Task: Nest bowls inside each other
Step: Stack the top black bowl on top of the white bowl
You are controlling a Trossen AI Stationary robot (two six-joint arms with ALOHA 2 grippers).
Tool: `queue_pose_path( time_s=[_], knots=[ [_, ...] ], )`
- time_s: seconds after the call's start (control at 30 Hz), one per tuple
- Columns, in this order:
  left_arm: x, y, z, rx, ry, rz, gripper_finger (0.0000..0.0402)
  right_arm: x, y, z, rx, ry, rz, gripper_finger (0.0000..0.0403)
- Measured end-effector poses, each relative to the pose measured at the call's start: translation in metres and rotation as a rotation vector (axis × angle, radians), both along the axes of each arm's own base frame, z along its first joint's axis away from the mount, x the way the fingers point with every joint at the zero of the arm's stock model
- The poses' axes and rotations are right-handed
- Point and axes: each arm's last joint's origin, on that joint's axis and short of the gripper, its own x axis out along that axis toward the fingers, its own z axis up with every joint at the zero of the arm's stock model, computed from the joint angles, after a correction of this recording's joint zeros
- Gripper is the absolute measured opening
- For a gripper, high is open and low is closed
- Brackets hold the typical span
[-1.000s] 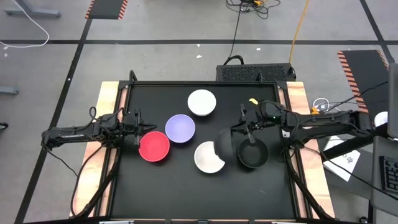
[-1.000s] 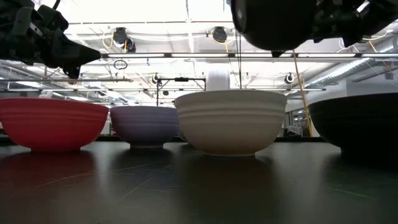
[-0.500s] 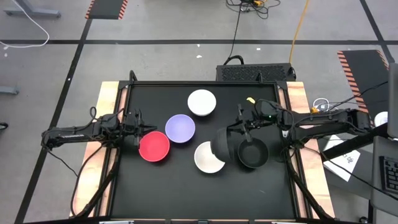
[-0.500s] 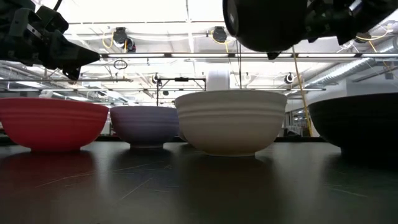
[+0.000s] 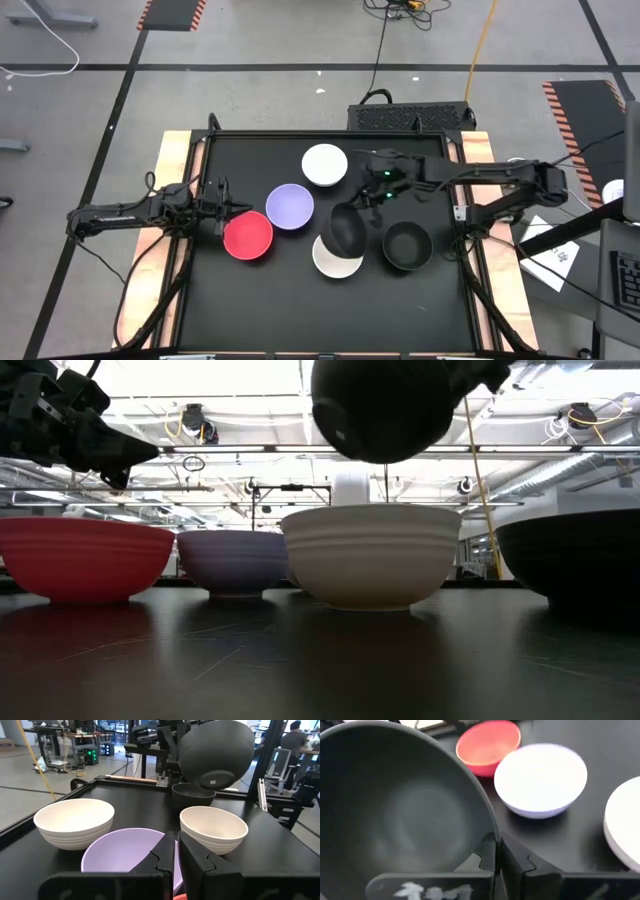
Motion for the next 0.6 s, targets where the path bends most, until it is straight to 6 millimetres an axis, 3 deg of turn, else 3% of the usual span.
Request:
queue_pose_path(
  time_s=[0.17, 0.6],
  knots=[
    [0.0, 0.0, 0.0, 0.003, 0.001, -0.006, 0.0026, 0.012, -0.002, 0.0, 0.036, 0.138, -0.014, 0.0],
    [0.0, 0.0, 0.0, 0.024, -0.001, -0.008, 0.0026, 0.022, 0.001, -0.012, 0.108, 0.233, -0.046, 0.0]
  ],
)
